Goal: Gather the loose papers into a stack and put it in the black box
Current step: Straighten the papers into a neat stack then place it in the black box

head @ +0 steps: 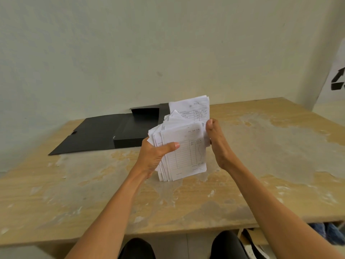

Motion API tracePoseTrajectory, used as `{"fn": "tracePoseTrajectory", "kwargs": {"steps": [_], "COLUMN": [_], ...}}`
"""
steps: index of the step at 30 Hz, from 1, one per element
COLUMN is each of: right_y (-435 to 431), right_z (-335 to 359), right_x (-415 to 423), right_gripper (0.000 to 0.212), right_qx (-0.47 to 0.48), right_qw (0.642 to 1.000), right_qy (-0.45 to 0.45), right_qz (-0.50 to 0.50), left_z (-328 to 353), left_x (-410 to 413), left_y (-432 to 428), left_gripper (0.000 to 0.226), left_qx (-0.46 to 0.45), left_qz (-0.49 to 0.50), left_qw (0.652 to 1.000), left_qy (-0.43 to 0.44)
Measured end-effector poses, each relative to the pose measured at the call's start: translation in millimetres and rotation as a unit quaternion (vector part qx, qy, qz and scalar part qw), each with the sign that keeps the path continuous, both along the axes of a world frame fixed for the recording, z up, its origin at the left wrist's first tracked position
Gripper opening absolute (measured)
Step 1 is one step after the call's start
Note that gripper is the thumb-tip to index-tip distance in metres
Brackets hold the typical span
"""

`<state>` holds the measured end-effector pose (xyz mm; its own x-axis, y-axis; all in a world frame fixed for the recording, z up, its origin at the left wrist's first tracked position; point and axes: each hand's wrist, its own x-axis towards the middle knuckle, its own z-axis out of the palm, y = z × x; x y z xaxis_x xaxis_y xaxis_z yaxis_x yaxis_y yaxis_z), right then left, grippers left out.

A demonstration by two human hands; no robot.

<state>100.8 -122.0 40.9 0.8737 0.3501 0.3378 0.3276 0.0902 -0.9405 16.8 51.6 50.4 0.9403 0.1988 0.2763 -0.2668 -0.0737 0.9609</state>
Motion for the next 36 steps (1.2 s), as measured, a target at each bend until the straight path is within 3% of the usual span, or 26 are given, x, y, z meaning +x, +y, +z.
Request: {"fn": "tracePoseTrajectory", "kwargs": {"steps": [2,5,7,16,20,23,36], "right_y": [2.4,4.7,5.4,0.2,1.1,-0.6,-4.9], "right_z": [2.9,0.5,-6.5,-19.3,-13.7,-10.0,-5.4], "right_x": [-0.5,-2.2,-2.3,-0.1,-3.0,-3.9,-10.7], "right_gripper": [0.087,0.052,0.039,0.066,0.053,0.058,0.048], "right_qx": [0.016,-0.001,0.008,0.093,0.052,0.077,-0.021], "right_qw": [1.000,1.000,1.000,0.993,0.996,0.995,0.996], "right_qy": [-0.004,-0.012,-0.004,0.077,0.051,0.043,-0.055], "right_qz": [0.004,0.028,0.023,0.017,0.054,0.056,0.066], "left_z": [0.8,1.7,0.7,-8.4,-10.0,-11.8,-4.3], "left_x": [0.2,0.3,-0.5,-6.2,-5.7,-5.0,-6.0], "left_y": [-0.7,-0.7,0.2,5.8,0.5,-1.6,7.6], "left_gripper": [0.044,0.045,0.045,0.037,0.026,0.020,0.028], "left_qx": [0.003,0.003,0.003,-0.015,0.015,0.005,0.139], "left_qz": [-0.003,-0.008,-0.016,-0.012,0.001,0.037,0.035], "left_qw": [1.000,1.000,1.000,1.000,1.000,0.999,0.989], "left_qy": [-0.006,-0.010,-0.007,-0.006,-0.025,-0.030,-0.040]}}
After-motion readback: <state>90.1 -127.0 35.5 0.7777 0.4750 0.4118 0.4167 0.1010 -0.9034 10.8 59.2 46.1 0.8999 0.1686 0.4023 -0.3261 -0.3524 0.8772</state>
